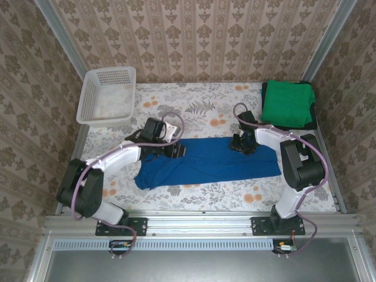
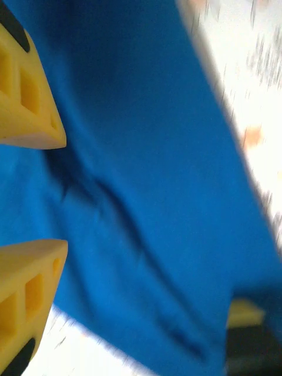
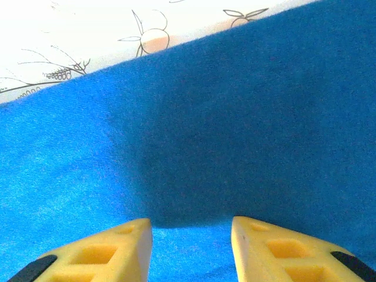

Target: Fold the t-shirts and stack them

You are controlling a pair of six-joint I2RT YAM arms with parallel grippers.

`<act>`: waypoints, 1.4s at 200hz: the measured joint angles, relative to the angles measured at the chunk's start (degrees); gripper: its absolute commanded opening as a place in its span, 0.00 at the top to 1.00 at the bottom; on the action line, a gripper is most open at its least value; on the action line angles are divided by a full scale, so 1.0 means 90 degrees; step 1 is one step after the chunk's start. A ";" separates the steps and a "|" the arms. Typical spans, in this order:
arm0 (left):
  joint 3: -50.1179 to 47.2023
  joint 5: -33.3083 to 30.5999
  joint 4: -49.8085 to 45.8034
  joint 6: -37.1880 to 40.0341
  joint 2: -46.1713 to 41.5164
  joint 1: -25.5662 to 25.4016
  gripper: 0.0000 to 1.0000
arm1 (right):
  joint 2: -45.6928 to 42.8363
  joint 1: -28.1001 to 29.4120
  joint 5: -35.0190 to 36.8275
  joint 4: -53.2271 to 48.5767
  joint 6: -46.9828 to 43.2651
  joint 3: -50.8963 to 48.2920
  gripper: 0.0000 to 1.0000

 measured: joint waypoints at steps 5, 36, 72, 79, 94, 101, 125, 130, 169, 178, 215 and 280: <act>0.0036 -0.0107 -0.0002 -0.0002 0.0165 0.0061 0.54 | -0.0007 0.0000 0.0000 0.0007 0.0002 -0.0012 0.57; -0.0262 -0.0216 -0.0019 -0.0124 0.0719 -0.0022 0.55 | -0.0015 -0.0002 0.0000 0.0010 0.0002 -0.0017 0.57; -0.0753 -0.0219 0.0041 -0.0415 0.0216 -0.0442 0.58 | -0.0022 -0.0002 0.0000 0.0007 0.0002 -0.0024 0.57; -0.0821 -0.0219 0.0039 -0.0461 0.0068 -0.0510 0.58 | -0.0022 -0.0002 0.0000 0.0007 0.0002 -0.0024 0.57; -0.0908 -0.0216 0.0044 -0.0549 -0.0202 -0.0658 0.61 | -0.0022 -0.0012 0.0000 0.0007 0.0002 -0.0024 0.57; -0.0935 -0.0194 0.0051 -0.0585 -0.0301 -0.0719 0.61 | -0.0022 -0.0012 0.0000 0.0007 0.0002 -0.0024 0.57; -0.1127 -0.0070 0.0170 -0.0724 -0.0464 -0.0838 0.63 | -0.0022 -0.0015 0.0000 0.0007 0.0002 -0.0024 0.57; -0.1192 -0.0022 0.0187 -0.0748 -0.0481 -0.0850 0.63 | -0.0022 -0.0019 0.0000 0.0007 0.0000 -0.0024 0.57; -0.1513 0.0197 0.0192 -0.1008 -0.1069 -0.0981 0.58 | -0.0022 -0.0053 0.0000 0.0007 0.0000 -0.0032 0.57; -0.1477 0.0075 0.0078 -0.1005 -0.1309 -0.1008 0.55 | -0.0022 -0.0053 0.0000 0.0019 0.0002 -0.0044 0.57; -0.1372 -0.0607 -0.0381 -0.0986 -0.1802 -0.0270 0.56 | -0.0022 -0.0056 -0.0005 0.0034 0.0002 -0.0053 0.57; -0.1375 -0.0741 -0.0367 -0.0979 -0.0605 -0.0236 0.57 | -0.0024 -0.0070 -0.0046 0.0051 0.0002 -0.0066 0.57</act>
